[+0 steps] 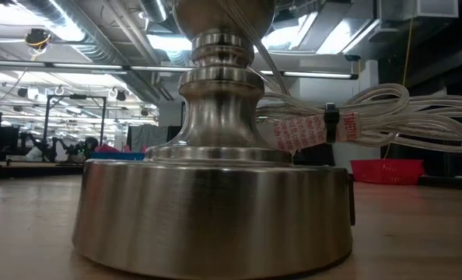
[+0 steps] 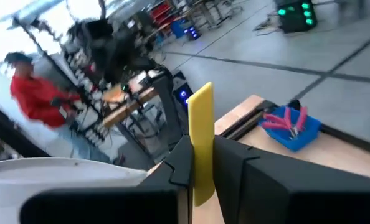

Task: Pick & Place School Supplies
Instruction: Put the yellow eraser into the orange basket

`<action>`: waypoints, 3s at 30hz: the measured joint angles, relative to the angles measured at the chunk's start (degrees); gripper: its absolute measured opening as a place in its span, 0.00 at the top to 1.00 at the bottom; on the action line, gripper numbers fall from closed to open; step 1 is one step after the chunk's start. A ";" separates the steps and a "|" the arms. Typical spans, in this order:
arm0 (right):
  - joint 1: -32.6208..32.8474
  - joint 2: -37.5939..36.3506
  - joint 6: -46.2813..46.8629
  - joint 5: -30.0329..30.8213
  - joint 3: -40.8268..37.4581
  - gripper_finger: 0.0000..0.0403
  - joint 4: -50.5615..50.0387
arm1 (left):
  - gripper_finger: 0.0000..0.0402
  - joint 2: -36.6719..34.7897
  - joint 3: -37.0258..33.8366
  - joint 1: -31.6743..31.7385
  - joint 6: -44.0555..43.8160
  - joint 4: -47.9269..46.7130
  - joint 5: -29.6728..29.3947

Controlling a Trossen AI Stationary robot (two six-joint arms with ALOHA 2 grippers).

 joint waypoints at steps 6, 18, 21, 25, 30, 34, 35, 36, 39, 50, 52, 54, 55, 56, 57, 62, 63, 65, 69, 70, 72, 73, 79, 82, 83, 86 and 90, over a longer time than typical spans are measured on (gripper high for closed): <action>-2.72 12.37 -7.91 -11.09 16.37 0.92 -2.93 | 0.76 10.25 12.85 4.46 2.23 -4.13 3.21; -3.97 25.12 -16.07 -19.30 33.60 0.92 -6.35 | 0.48 28.25 29.25 16.33 -4.04 -10.29 30.35; -3.78 25.16 -16.89 -18.23 34.05 0.92 -6.64 | 0.42 30.50 30.04 17.86 -5.51 -10.49 33.43; -3.43 25.16 -16.94 -17.85 34.05 0.92 -6.86 | 0.39 32.68 30.80 20.53 -7.32 -10.18 38.21; -2.68 25.16 -17.91 -16.34 34.05 0.92 -6.80 | 0.40 34.23 30.80 22.81 -7.47 -6.35 41.04; -2.66 25.16 -18.25 -16.07 34.05 0.92 -6.62 | 0.41 35.10 30.84 24.86 -9.19 -4.50 44.71; -2.66 25.16 -18.39 -16.07 34.05 0.92 -6.62 | 0.42 35.42 30.86 25.22 -9.62 -4.50 45.42; -2.66 25.16 -18.40 -16.07 34.05 0.92 -6.64 | 0.42 35.74 30.84 25.50 -9.83 -4.86 45.99; -2.88 25.16 -18.78 -15.65 34.05 0.92 -6.58 | 0.43 36.56 30.82 25.80 -10.04 -4.83 47.37; -3.34 25.16 -19.05 -15.36 34.05 0.92 -6.61 | 0.69 36.88 30.84 25.78 -9.18 -2.28 45.50; -3.38 25.16 -19.05 -15.21 34.05 0.92 -6.63 | 0.80 36.88 30.84 25.80 -9.21 -2.19 46.01; -3.38 25.16 -19.05 -15.13 34.05 0.92 -6.75 | 0.89 36.88 30.77 25.84 -9.38 -2.16 46.76; -3.38 25.16 -19.07 -15.20 34.05 0.92 -6.78 | 0.92 36.85 30.71 25.84 -9.39 -2.09 47.62; -3.36 25.16 -19.09 -15.18 34.05 0.92 -6.78 | 0.94 36.83 30.71 25.84 -9.78 -2.01 48.39; -3.32 25.16 -19.27 -15.17 34.05 0.92 -6.78 | 0.94 36.82 30.71 25.83 -10.41 -1.95 48.66; -3.34 25.16 -19.27 -14.97 34.03 0.92 -6.62 | 0.94 36.78 30.71 25.88 -11.48 -2.41 49.04; -3.34 25.16 -19.27 -14.98 34.03 0.92 -6.58 | 0.95 36.76 30.71 25.89 -11.48 -2.41 49.04; -3.31 25.16 -19.30 -15.00 34.01 0.92 -6.56 | 0.98 36.75 30.71 25.86 -11.42 -2.19 49.07; -3.20 25.16 -20.08 -15.93 34.00 0.92 -4.99 | 0.99 36.71 30.71 25.84 -10.85 -0.76 49.07; -3.16 25.16 -20.03 -16.33 33.98 0.90 -4.50 | 0.99 36.69 30.73 25.84 -10.85 -0.51 49.09; -3.17 25.20 -19.58 -16.12 33.98 0.81 -3.95 | 0.99 36.56 30.73 25.84 -10.81 -0.49 49.13; -3.16 25.22 -19.18 -15.66 33.98 0.75 -2.98 | 1.00 36.56 30.65 25.84 -10.64 -1.29 49.26; -3.18 25.16 -18.35 -15.38 34.03 0.47 -3.22 | 1.00 36.69 30.54 25.84 -10.65 -1.49 49.16; -3.18 25.14 -18.47 -15.22 34.03 0.45 -3.08 | 1.00 36.70 30.54 25.84 -10.33 -1.53 48.77; -3.18 25.14 -18.63 -15.20 34.03 0.46 -2.96 | 1.00 36.75 30.54 25.82 -10.08 -1.56 48.35; -3.16 25.14 -19.04 -13.61 34.03 0.48 -3.04 | 1.00 36.61 30.54 25.84 -9.77 -1.46 47.30; -3.18 24.84 -19.51 -11.69 34.03 0.49 -3.43 | 1.00 35.86 30.60 25.84 -8.56 -3.30 45.85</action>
